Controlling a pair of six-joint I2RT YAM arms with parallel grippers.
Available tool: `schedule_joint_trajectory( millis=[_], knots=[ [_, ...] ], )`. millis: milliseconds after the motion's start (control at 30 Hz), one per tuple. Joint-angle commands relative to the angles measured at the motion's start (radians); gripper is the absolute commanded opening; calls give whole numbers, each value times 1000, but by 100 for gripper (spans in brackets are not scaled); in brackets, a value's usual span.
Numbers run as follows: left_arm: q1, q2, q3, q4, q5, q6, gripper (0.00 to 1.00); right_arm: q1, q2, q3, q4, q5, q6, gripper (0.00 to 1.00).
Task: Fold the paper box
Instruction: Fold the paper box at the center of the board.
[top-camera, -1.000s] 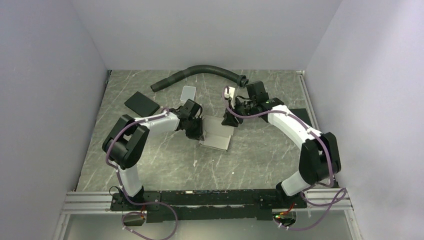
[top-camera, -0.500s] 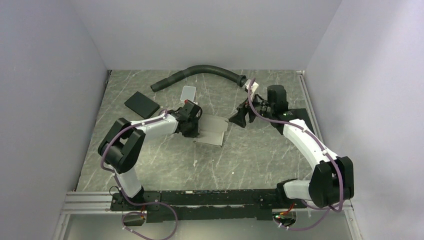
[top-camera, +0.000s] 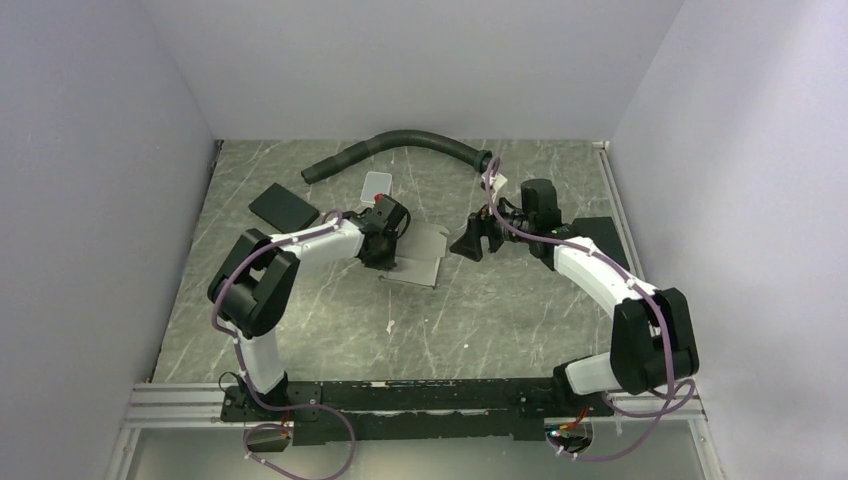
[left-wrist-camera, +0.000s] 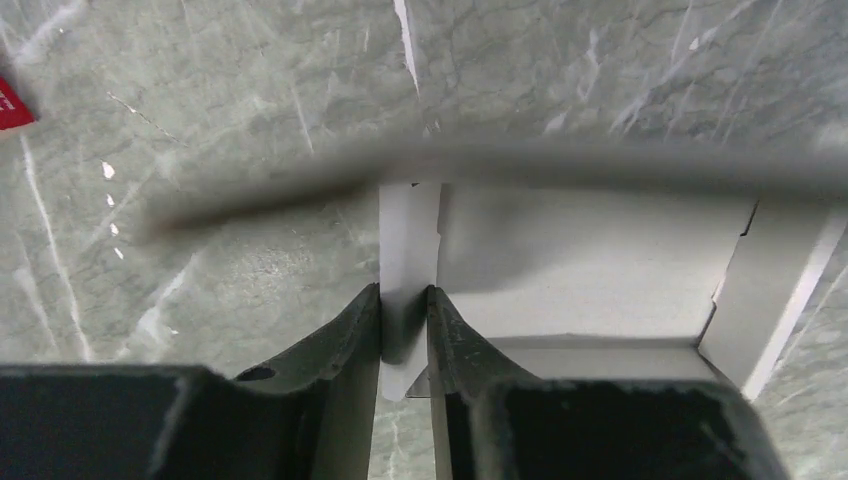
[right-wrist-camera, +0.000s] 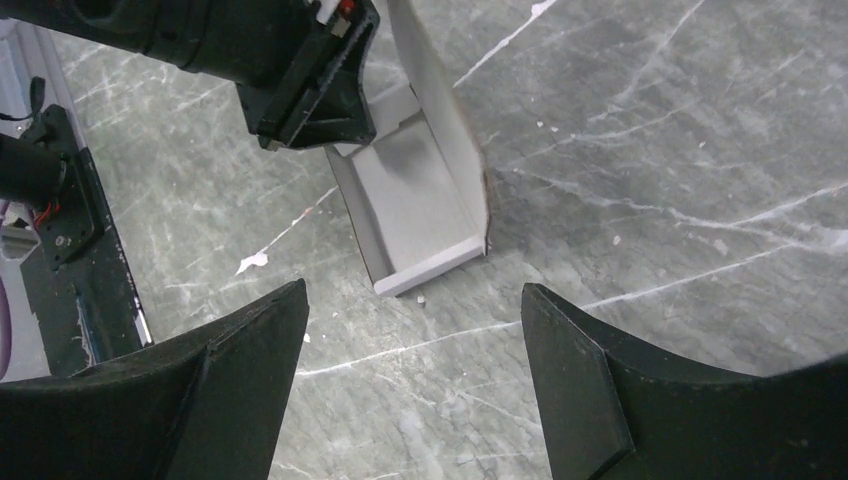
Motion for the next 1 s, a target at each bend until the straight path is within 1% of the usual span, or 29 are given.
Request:
schedule_joint_trajectory(
  millis=[0,300,367,400,467,500,533,667,833,967],
  knots=[
    [3,18,44,-42,-64,35,28,18,32,16,30,29,17,81],
    [5,38,63,-41,-83,50,28,35,44,21,20,35,9,81],
    [6,43,65,-35,-73,51,26,38,49,22,17,40,8,81],
    [6,46,64,-31,-66,51,23,40,52,23,14,42,6,81],
    [6,52,64,-29,-62,43,5,44,57,25,10,47,2,81],
    [6,54,61,-27,-61,39,2,46,61,27,6,48,0,81],
    [6,57,62,-26,-65,35,0,47,66,30,3,49,-1,81],
    [-8,64,77,-55,-107,22,0,55,79,35,-7,60,-7,81],
    [-62,106,125,-131,-264,19,0,58,87,37,-11,73,-8,81],
    [-70,144,135,-154,-301,33,0,58,95,40,-17,75,-10,81]
  ],
)
